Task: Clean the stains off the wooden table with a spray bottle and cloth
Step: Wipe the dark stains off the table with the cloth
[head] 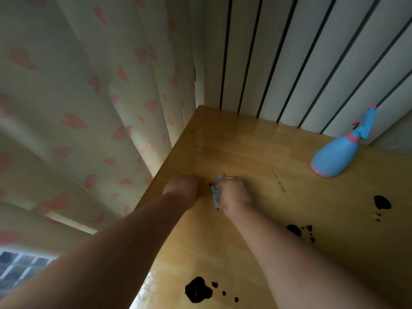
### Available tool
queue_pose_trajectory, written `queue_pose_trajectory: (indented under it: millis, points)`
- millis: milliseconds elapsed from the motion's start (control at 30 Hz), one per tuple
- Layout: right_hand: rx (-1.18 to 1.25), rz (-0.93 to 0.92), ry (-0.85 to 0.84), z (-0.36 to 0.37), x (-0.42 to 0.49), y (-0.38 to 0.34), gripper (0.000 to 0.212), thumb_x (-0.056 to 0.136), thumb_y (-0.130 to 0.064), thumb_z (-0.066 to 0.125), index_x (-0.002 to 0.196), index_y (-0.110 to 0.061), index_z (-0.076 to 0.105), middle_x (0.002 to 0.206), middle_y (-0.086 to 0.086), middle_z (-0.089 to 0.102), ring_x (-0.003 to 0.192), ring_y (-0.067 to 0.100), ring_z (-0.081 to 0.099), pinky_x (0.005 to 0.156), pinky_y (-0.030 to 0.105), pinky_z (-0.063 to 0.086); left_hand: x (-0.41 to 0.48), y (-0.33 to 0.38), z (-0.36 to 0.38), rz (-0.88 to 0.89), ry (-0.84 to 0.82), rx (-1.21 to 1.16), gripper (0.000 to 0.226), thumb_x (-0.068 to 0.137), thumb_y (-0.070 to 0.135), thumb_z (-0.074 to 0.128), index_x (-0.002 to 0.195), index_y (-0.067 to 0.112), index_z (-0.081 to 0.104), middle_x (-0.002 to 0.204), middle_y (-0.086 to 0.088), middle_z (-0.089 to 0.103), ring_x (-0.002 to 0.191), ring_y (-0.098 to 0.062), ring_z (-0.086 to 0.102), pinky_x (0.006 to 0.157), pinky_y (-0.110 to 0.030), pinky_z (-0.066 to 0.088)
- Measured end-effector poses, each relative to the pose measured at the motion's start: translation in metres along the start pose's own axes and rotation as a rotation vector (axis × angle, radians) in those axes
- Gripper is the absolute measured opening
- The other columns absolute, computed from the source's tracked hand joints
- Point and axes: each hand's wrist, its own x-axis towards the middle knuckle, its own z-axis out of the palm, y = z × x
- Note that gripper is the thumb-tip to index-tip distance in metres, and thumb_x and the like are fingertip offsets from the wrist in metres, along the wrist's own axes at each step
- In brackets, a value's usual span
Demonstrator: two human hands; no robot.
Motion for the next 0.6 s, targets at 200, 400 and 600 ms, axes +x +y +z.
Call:
queue_pose_trajectory:
  millis: [200,400,600]
  points:
    - [0.014,-0.089,-0.205,0.006,-0.044,-0.005,0.033,0.086,-0.01,0.062,0.118,-0.018,0.065,0.119,0.003,0.06,0.107,0.022,0.055,0.083,0.025,0.043,-0.019,0.011,-0.012,-0.094,-0.001,-0.092,0.047,0.092,0.013,0.058,0.137,0.027,0.05,0.13,-0.002,0.057,0.115,-0.024,0.058,0.085,-0.034,0.05]
    - [0.295,0.082,-0.184,-0.017,-0.081,0.016,0.031,0.089,-0.005,0.058,0.118,-0.011,0.066,0.118,0.013,0.065,0.104,0.027,0.061,0.088,0.028,0.05,-0.058,0.011,-0.017,-0.131,0.053,-0.412,0.047,0.092,0.02,0.054,0.138,0.031,0.052,0.14,0.003,0.055,0.124,-0.02,0.054,0.098,-0.028,0.046]
    - [0.207,0.051,-0.263,-0.02,-0.129,0.015,0.041,0.09,-0.011,0.063,0.13,-0.018,0.06,0.136,0.0,0.054,0.117,0.018,0.054,0.098,0.021,0.04,-0.106,0.011,-0.027,-0.091,0.041,-0.556,0.04,0.091,0.025,0.058,0.13,0.031,0.061,0.139,0.003,0.057,0.123,-0.018,0.056,0.097,-0.024,0.046]
